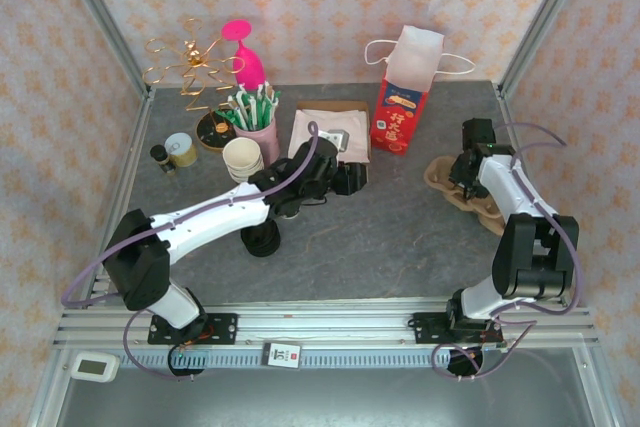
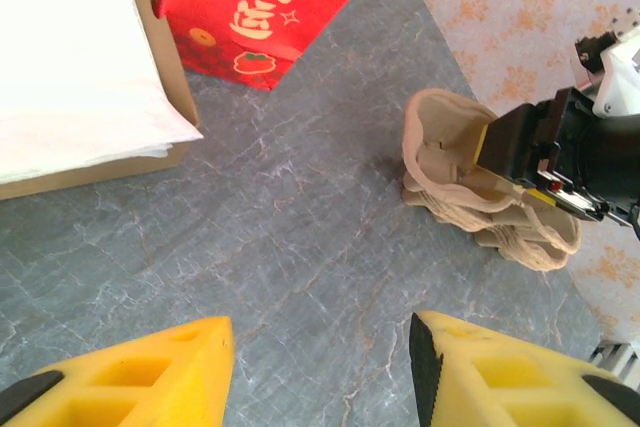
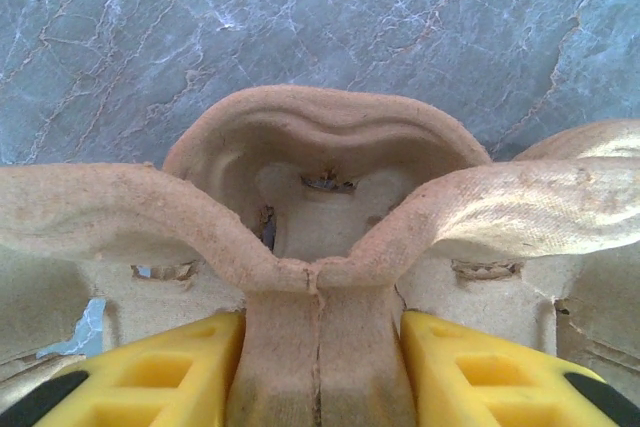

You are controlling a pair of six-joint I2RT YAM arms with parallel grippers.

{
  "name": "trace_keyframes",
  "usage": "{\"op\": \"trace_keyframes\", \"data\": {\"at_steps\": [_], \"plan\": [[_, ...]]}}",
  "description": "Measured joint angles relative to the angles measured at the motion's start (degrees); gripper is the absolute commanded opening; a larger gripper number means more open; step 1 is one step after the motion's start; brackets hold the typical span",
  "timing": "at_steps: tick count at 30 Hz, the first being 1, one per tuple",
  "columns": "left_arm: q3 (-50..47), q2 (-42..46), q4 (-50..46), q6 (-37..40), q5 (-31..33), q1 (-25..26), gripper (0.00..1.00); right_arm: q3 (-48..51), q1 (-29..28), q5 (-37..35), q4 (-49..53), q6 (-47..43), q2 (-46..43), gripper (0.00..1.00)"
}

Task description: Pack the takeout coffee

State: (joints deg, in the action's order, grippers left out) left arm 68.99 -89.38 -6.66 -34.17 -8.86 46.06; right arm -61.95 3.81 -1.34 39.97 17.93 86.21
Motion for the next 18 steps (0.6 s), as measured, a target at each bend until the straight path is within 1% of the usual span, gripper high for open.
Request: {"op": "trace_keyframes", "data": {"at_steps": [5, 8, 11, 14, 18], "plan": [[1.5, 0.0, 0.0, 1.0, 1.0, -1.0, 0.54, 0.0, 0.0, 1.6, 0.1, -0.2, -1.6, 0.42], [4.2, 0.0, 0.3, 1.3, 2.5, -1.9, 0.55, 0.0, 0.0, 2.3, 0.2, -0.4, -4.0, 0.42], [8.0, -1.1, 2.4, 1.3, 4.5, -2.9, 0.59, 0.0, 0.0, 3.0, 0.3, -0.6, -6.2, 0.42], [13.1, -4.1, 4.8, 1.2, 5.8, -3.8, 0.62, 0.0, 0.0, 3.9, 0.3, -0.8, -7.4, 0.42], [22.0, -10.6, 5.6, 1.1, 7.4, -4.7, 0.65, 0.0, 0.0, 6.2, 0.2, -0.9, -7.8, 0.42]]}}
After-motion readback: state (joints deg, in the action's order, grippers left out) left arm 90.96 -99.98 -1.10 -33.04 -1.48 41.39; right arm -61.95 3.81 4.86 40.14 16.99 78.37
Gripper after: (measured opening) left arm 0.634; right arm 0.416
